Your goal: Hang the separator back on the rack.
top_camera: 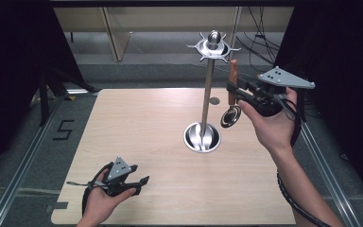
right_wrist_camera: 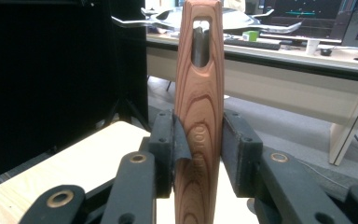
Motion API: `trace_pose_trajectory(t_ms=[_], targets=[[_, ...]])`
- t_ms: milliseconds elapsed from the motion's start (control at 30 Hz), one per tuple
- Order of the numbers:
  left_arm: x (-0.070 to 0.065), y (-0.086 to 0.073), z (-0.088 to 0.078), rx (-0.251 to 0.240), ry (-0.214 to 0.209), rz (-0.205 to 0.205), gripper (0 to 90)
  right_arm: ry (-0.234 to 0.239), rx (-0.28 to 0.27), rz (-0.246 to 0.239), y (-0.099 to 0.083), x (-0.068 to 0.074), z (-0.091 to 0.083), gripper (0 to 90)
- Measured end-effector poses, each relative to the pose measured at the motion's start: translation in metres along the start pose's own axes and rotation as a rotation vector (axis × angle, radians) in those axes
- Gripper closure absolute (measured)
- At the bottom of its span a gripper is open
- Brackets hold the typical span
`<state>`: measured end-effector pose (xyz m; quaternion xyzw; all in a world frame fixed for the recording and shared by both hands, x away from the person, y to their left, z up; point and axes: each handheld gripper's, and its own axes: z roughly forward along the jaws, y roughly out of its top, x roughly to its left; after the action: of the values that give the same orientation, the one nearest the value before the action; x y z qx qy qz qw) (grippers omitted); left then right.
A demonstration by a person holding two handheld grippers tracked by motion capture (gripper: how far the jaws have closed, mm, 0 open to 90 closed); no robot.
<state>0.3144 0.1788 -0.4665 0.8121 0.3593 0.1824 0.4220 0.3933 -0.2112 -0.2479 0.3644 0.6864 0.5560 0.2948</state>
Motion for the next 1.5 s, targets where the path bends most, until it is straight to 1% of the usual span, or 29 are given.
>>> trace_pose_trajectory(t_ms=[33,67,100,133,167,233,267,300,400,433,500,567,700,733,767,833,900,933,967,1000,1100,1133,1200,1300,1367,1400,1433,1467,1500], targets=[[0.0,0.0,0.0,-0.001,0.001,-0.002,38.5,-0.004,0.002,-0.007,0.001,0.0,0.001,68.4],[0.0,0.0,0.0,-0.008,0.004,-0.007,38.6,-0.004,0.005,0.0,0.002,0.002,0.001,68.4],[0.0,0.0,-0.001,-0.001,0.01,0.003,38.5,-0.002,0.005,-0.005,0.003,0.002,0.001,68.4],[0.001,0.0,-0.001,0.005,0.011,0.005,38.5,-0.003,0.007,0.004,0.004,0.003,0.002,68.4],[0.001,0.0,-0.001,0.003,0.009,0.003,38.6,-0.005,0.002,-0.005,0.004,0.003,0.002,68.4],[0.0,0.0,-0.001,0.004,0.011,0.005,38.5,-0.009,-0.001,0.0,0.005,0.004,0.003,68.4],[-0.001,0.0,0.0,-0.015,0.001,-0.011,38.5,-0.011,-0.008,-0.009,0.005,0.004,0.003,68.4],[0.0,0.0,0.0,-0.009,0.001,-0.001,38.6,-0.005,0.01,0.01,0.005,0.005,0.002,68.4],[0.0,0.0,0.0,-0.011,0.003,-0.001,38.6,-0.011,-0.007,-0.013,0.006,0.004,0.004,68.4],[0.0,0.0,0.0,-0.011,0.003,-0.002,38.5,-0.009,0.009,0.007,0.006,0.005,0.004,68.4],[0.0,0.0,0.0,-0.002,0.003,0.001,38.6,-0.01,0.017,0.019,0.005,0.004,0.005,68.4],[0.0,0.0,0.0,-0.01,0.003,-0.001,38.5,-0.013,0.011,0.006,0.005,0.002,0.007,68.4],[0.0,0.0,0.0,-0.007,0.002,-0.006,38.5,-0.013,0.019,0.019,0.005,0.002,0.01,68.4],[0.0,0.0,0.0,-0.007,0.005,-0.002,38.5,-0.016,0.014,0.011,0.005,0.002,0.011,68.4],[0.0,0.0,-0.002,0.006,0.011,0.003,38.5,-0.013,0.019,0.024,0.005,0.002,0.011,68.4],[-0.001,0.0,-0.001,-0.001,0.009,-0.007,38.5,0.0,0.016,0.043,0.005,0.001,0.013,68.4],[0.0,0.0,0.0,-0.01,-0.001,-0.004,38.5,-0.012,0.027,0.028,0.006,0.0,0.014,68.4],[0.0,0.0,0.0,-0.009,0.0,-0.002,38.5,-0.012,0.03,0.036,0.006,0.0,0.014,68.4],[0.0,0.0,0.0,-0.009,0.0,-0.003,38.5,-0.011,0.023,0.031,0.006,-0.001,0.016,68.4],[-0.001,0.0,0.0,-0.011,-0.001,-0.012,38.5,-0.006,0.029,0.035,0.007,-0.001,0.016,68.4],[0.0,0.0,0.0,-0.007,-0.002,-0.01,38.5,-0.012,0.033,0.046,0.007,0.001,0.017,68.4],[0.0,0.0,-0.001,0.0,-0.001,0.0,38.5,-0.014,0.032,0.044,0.006,0.001,0.018,68.4],[0.0,0.0,0.0,0.001,-0.002,-0.001,38.5,-0.011,0.033,0.04,0.006,0.001,0.02,68.4],[0.0,0.0,0.0,-0.012,0.002,0.0,38.5,-0.015,0.034,0.048,0.005,0.002,0.022,68.4],[0.001,0.001,-0.001,-0.001,0.004,0.018,38.5,-0.02,0.032,0.034,0.005,0.002,0.025,68.4],[0.001,0.0,0.0,-0.015,0.005,0.011,38.5,-0.018,0.038,0.05,0.005,0.003,0.026,68.3],[0.001,0.0,0.0,-0.012,0.006,0.02,38.5,-0.026,0.041,0.045,0.005,0.003,0.027,68.3],[0.001,0.0,0.0,-0.012,0.006,0.018,38.5,-0.024,0.036,0.036,0.005,0.003,0.027,68.3],[-0.001,0.0,0.0,-0.011,0.0,-0.003,38.5,-0.031,0.038,0.05,0.005,0.004,0.027,68.3]])
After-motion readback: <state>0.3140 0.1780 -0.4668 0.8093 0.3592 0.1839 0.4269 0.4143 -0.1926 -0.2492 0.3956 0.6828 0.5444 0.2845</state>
